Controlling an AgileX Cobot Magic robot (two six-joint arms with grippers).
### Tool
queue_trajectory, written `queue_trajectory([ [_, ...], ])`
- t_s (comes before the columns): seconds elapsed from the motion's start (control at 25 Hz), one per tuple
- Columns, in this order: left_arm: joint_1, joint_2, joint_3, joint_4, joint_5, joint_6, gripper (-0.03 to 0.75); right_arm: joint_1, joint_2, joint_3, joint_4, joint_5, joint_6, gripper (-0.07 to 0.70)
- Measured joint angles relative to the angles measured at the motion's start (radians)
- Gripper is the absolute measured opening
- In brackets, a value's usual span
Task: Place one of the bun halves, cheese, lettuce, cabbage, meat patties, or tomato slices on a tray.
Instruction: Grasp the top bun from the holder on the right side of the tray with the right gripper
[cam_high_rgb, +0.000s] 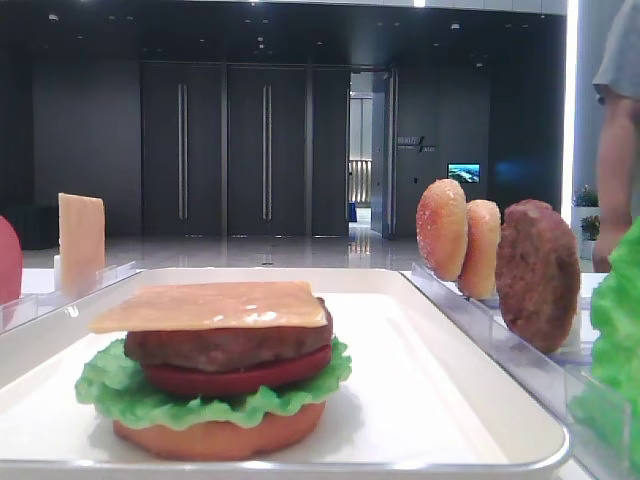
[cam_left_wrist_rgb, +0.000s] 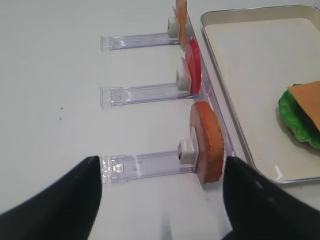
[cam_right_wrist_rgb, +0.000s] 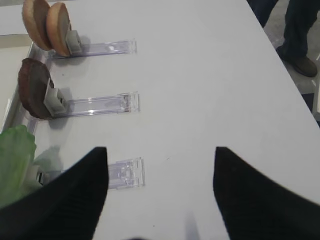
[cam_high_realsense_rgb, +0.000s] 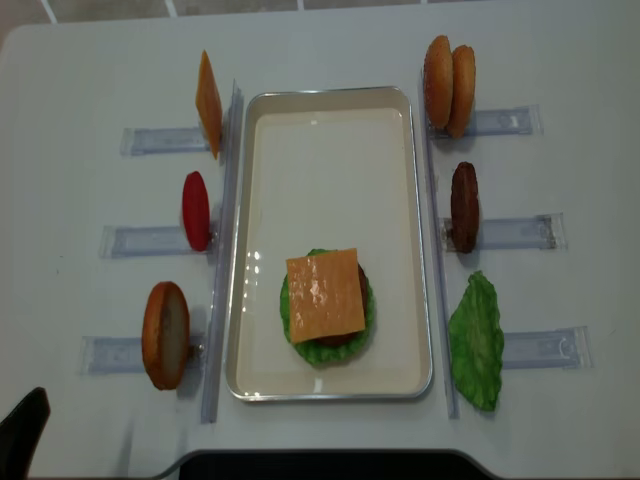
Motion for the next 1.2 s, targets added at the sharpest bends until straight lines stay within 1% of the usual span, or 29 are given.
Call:
queue_trajectory([
  [0.8, 0.000, 0.000, 0.000, 0.000, 0.000, 0.000, 0.576, 0.000, 0.000, 0.000, 0.009, -0.001, 0.000, 0.434],
  [0.96, 0.000, 0.000, 0.000, 0.000, 0.000, 0.000, 0.576, 0.000, 0.000, -0.011, 0.010, -0.027, 0.000, 0.434],
  [1.04, 0.000, 0.000, 0.000, 0.000, 0.000, 0.000, 0.576, 0.005, 0.029, -0.013, 0.010, -0.034, 0.000, 0.434],
  [1.2, 0.000, 0.000, 0.000, 0.000, 0.000, 0.000, 0.576, 0.009, 0.164, -0.015, 0.009, -0.039, 0.000, 0.434],
])
